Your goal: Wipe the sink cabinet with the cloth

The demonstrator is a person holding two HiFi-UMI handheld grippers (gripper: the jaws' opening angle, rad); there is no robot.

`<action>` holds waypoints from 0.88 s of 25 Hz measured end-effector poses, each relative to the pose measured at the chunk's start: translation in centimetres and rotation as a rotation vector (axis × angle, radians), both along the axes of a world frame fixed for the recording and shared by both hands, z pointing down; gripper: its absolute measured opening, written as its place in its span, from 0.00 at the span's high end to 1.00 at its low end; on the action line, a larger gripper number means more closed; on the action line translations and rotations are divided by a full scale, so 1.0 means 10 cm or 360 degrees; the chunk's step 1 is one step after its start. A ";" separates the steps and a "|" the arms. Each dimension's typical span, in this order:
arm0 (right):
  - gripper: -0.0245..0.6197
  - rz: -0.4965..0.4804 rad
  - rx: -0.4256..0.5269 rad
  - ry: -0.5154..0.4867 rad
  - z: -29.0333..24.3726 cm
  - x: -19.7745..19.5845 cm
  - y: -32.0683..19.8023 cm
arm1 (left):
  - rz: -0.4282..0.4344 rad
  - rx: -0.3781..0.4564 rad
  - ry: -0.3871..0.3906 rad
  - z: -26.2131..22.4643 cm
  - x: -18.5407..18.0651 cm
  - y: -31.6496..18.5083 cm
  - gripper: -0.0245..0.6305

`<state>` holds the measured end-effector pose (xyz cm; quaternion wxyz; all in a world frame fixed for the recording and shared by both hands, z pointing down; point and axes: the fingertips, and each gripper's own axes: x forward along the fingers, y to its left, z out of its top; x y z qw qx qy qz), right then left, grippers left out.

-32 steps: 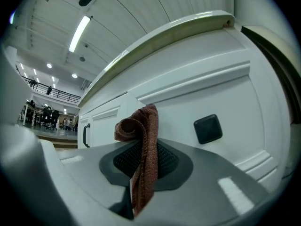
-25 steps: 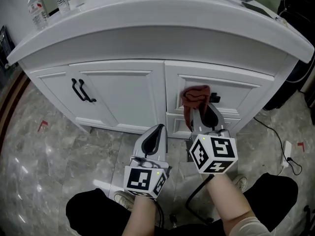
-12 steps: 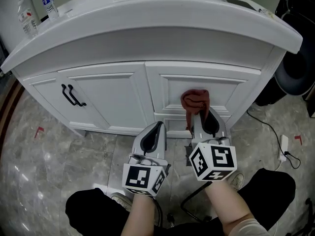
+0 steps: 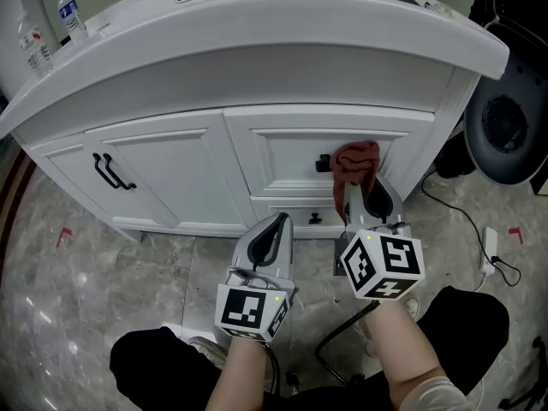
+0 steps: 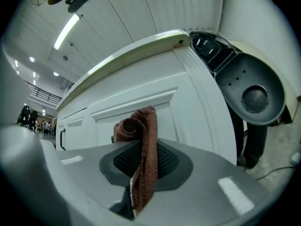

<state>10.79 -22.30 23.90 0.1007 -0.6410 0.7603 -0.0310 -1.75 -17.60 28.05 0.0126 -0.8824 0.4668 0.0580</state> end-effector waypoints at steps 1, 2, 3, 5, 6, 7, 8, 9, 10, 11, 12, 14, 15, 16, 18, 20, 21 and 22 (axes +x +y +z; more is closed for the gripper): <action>0.83 -0.0008 -0.0007 -0.0004 0.00 0.02 -0.02 | -0.0001 0.0001 -0.0009 0.01 0.01 0.00 0.96; 0.83 -0.0016 -0.0006 -0.0003 0.01 0.03 -0.03 | -0.0002 -0.0002 -0.0015 0.03 0.01 -0.01 0.96; 0.83 -0.0018 -0.0003 -0.0003 0.01 0.03 -0.03 | -0.0003 -0.0008 -0.0018 0.04 0.02 -0.02 0.96; 0.83 -0.0005 0.0000 -0.0017 0.02 0.07 -0.02 | -0.0003 -0.0015 -0.0019 0.06 0.03 -0.04 0.96; 0.83 0.0008 0.0000 -0.0025 0.02 0.11 -0.02 | -0.0001 -0.0016 -0.0018 0.06 0.05 -0.05 0.96; 0.83 0.0024 0.0001 -0.0024 0.03 0.16 -0.01 | 0.0002 -0.0016 -0.0018 0.05 0.07 -0.05 0.96; 0.83 0.0044 0.0005 -0.0016 0.02 0.21 0.00 | 0.0005 -0.0017 -0.0017 0.05 0.08 -0.06 0.96; 0.83 0.0065 0.0008 -0.0005 0.01 0.26 0.01 | 0.0010 -0.0019 -0.0018 0.05 0.10 -0.06 0.96; 0.83 0.0085 0.0009 0.0004 0.00 0.32 0.02 | 0.0016 -0.0021 -0.0019 0.05 0.13 -0.06 0.96; 0.83 0.0101 0.0008 0.0010 -0.01 0.37 0.04 | 0.0024 -0.0024 -0.0020 0.06 0.15 -0.06 0.96; 0.83 0.0110 0.0007 0.0018 -0.02 0.42 0.05 | 0.0034 -0.0027 -0.0023 0.07 0.19 -0.07 0.96; 0.83 0.0109 0.0005 0.0040 -0.05 0.49 0.07 | 0.0056 -0.0026 -0.0031 0.09 0.26 -0.06 0.96; 0.83 0.0111 0.0007 0.0048 -0.05 0.52 0.09 | 0.0067 -0.0025 -0.0036 0.08 0.29 -0.06 0.96; 0.83 0.0118 0.0010 0.0049 -0.06 0.55 0.11 | 0.0077 -0.0022 -0.0039 0.07 0.32 -0.05 0.96; 0.83 0.0154 0.0019 0.0040 -0.07 0.63 0.15 | 0.0092 -0.0012 -0.0037 0.06 0.35 -0.05 0.96; 0.83 0.0209 0.0019 0.0022 -0.06 0.74 0.17 | 0.0095 -0.0012 -0.0035 0.05 0.35 -0.06 0.96; 0.83 0.0236 0.0013 0.0010 -0.04 0.81 0.18 | 0.0097 -0.0015 -0.0037 0.05 0.35 -0.06 0.96; 0.83 0.0261 0.0005 -0.0001 -0.03 0.87 0.19 | 0.0100 -0.0018 -0.0040 0.07 0.35 -0.06 0.96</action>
